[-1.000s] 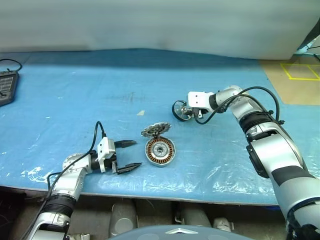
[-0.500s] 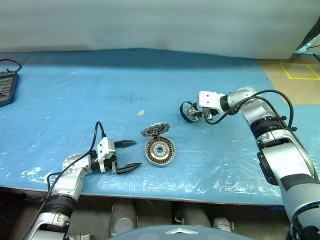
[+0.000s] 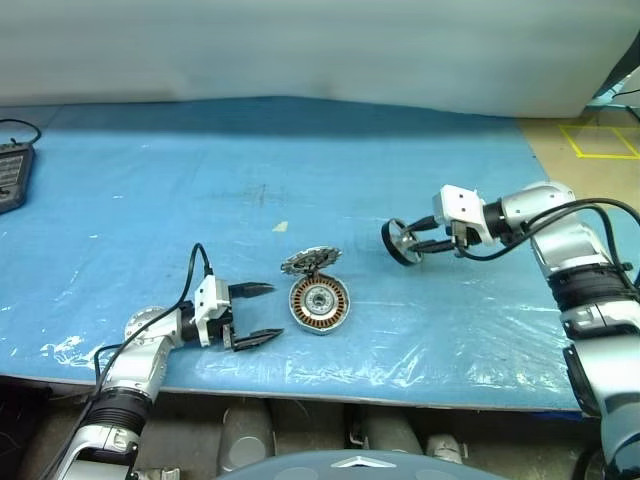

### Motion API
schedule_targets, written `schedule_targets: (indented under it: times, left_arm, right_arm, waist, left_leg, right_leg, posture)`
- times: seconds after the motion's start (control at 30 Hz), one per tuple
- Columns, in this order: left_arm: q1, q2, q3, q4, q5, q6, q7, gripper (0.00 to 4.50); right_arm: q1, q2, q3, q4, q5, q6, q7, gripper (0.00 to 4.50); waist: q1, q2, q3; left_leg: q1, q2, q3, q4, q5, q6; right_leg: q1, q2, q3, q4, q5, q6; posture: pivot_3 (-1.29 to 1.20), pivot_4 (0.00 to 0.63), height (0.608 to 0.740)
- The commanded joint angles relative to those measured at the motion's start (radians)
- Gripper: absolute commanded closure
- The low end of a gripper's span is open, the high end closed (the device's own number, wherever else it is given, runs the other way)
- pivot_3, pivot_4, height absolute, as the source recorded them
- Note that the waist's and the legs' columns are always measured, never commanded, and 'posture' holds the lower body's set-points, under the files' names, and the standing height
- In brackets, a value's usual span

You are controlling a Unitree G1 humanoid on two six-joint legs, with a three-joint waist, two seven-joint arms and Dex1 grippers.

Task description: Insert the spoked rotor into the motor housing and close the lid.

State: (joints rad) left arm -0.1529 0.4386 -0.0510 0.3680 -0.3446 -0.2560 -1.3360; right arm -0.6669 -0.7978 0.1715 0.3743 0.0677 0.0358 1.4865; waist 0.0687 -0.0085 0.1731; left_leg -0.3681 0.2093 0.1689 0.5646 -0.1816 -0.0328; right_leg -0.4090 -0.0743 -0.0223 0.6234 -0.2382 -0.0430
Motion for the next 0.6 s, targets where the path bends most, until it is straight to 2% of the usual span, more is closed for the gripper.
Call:
schedule_targets:
  times: [0.03, 0.17, 0.27, 0.6]
  left_arm:
    - [0.0, 0.011, -0.008, -0.021, -0.014, 0.011, -0.027, 0.0]
    - [-0.008, 0.011, -0.014, -0.037, -0.015, 0.03, -0.037, 0.0]
    - [-0.005, 0.011, -0.015, -0.051, -0.014, 0.04, -0.035, 0.0]
    - [0.008, 0.02, -0.028, -0.131, -0.02, 0.092, -0.028, 0.0]
  right_arm:
    - [0.058, -0.026, -0.048, -0.208, 0.147, 0.149, 0.057, 3.21]
    - [0.136, -0.008, -0.04, -0.413, 0.282, 0.313, 0.048, 3.21]
    - [0.144, 0.015, -0.03, -0.481, 0.331, 0.388, 0.018, 3.21]
    - [0.13, 0.096, 0.034, -0.464, 0.302, 0.408, -0.062, 3.21]
  waist:
    - [0.0, 0.0, 0.0]
    - [0.003, 0.0, 0.0]
    - [0.003, 0.0, 0.0]
    - [0.006, 0.0, 0.0]
  left_leg:
    - [0.0, 0.0, 0.0, 0.0, 0.0, 0.0]
    - [0.001, 0.004, 0.0, -0.001, 0.0, 0.0]
    - [0.001, 0.004, 0.001, -0.001, 0.0, -0.001]
    - [0.0, 0.004, 0.001, -0.001, -0.002, -0.003]
  right_leg:
    - [0.0, 0.0, 0.0, 0.0, 0.0, 0.0]
    - [0.0, 0.0, 0.0, 0.0, 0.0, 0.0]
    - [0.0, 0.0, 0.0, -0.001, 0.0, 0.0]
    - [0.0, 0.0, 0.0, -0.001, 0.0, 0.0]
  posture:
    - [0.0, 0.15, 0.74]
    - [0.0, 0.15, 0.74]
    - [0.0, 0.15, 0.74]
    - [0.0, 0.15, 0.74]
